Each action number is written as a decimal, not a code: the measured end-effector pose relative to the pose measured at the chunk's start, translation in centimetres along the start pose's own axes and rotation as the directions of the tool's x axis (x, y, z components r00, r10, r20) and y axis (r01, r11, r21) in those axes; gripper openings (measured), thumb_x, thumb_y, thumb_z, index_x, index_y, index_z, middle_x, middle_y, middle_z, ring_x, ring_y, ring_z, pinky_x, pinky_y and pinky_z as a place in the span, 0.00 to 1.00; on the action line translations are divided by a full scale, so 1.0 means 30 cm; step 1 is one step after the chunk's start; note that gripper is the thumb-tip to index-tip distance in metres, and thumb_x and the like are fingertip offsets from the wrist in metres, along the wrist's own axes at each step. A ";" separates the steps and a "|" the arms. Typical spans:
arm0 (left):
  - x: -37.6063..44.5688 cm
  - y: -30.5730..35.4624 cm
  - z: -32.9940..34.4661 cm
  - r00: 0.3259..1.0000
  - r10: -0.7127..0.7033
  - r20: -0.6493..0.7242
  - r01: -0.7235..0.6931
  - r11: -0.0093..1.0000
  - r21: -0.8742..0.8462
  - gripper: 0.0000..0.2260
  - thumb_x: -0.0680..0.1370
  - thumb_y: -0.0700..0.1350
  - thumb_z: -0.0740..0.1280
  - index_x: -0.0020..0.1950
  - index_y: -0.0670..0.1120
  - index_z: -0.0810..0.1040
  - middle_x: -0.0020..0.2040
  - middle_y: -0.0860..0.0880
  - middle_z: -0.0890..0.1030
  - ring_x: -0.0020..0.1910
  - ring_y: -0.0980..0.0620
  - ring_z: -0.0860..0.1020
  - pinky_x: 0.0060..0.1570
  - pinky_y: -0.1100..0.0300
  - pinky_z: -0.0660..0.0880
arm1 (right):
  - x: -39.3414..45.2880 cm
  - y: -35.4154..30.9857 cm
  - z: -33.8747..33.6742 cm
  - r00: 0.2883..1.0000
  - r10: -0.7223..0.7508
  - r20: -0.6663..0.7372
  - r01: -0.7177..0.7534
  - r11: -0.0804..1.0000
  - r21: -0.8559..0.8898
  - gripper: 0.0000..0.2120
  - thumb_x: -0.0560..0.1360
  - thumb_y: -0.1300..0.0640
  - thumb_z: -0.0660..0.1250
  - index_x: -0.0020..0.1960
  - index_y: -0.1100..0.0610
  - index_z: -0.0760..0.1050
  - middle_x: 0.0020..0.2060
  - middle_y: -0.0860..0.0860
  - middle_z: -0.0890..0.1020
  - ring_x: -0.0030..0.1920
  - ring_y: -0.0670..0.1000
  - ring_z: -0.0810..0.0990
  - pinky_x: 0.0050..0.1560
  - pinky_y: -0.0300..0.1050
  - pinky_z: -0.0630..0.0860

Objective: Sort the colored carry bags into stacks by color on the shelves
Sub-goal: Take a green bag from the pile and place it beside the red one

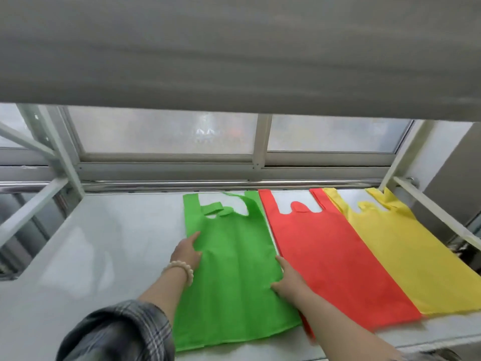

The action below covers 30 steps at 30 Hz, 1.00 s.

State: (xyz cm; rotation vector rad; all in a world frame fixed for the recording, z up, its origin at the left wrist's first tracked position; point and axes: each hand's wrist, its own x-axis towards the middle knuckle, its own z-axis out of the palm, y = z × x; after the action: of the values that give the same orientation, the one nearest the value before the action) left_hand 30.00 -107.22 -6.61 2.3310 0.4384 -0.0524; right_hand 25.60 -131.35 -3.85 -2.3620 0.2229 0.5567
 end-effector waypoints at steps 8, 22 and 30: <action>0.019 0.025 0.012 0.994 -0.059 0.090 0.059 0.998 -0.001 0.39 0.73 0.39 0.69 0.77 0.47 0.49 0.73 0.43 0.63 0.71 0.42 0.65 0.70 0.49 0.64 | -0.042 -0.047 -0.062 0.993 0.045 0.108 -0.025 0.983 -0.181 0.37 0.73 0.63 0.69 0.76 0.59 0.54 0.71 0.55 0.68 0.70 0.53 0.68 0.66 0.39 0.66; 0.040 -0.016 -0.010 0.989 -0.132 0.069 0.090 0.901 0.424 0.40 0.71 0.62 0.66 0.76 0.50 0.51 0.71 0.47 0.64 0.70 0.45 0.62 0.69 0.46 0.62 | -0.006 0.001 -0.082 0.977 0.156 0.143 -0.138 0.982 -0.128 0.35 0.71 0.64 0.72 0.72 0.52 0.60 0.63 0.54 0.74 0.53 0.53 0.75 0.36 0.44 0.77; 0.029 -0.008 0.008 0.993 -0.118 0.031 0.089 0.871 0.484 0.41 0.71 0.66 0.63 0.76 0.51 0.50 0.71 0.46 0.63 0.70 0.45 0.61 0.71 0.43 0.57 | -0.017 0.007 -0.085 0.983 0.123 0.138 -0.097 0.979 -0.177 0.35 0.71 0.62 0.72 0.73 0.52 0.60 0.64 0.54 0.72 0.52 0.53 0.73 0.49 0.48 0.79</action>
State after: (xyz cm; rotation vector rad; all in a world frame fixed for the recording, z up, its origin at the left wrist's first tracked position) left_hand 30.77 -106.99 -7.09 2.7844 0.5724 -0.3160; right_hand 25.92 -133.18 -2.05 -2.4687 0.2483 0.8311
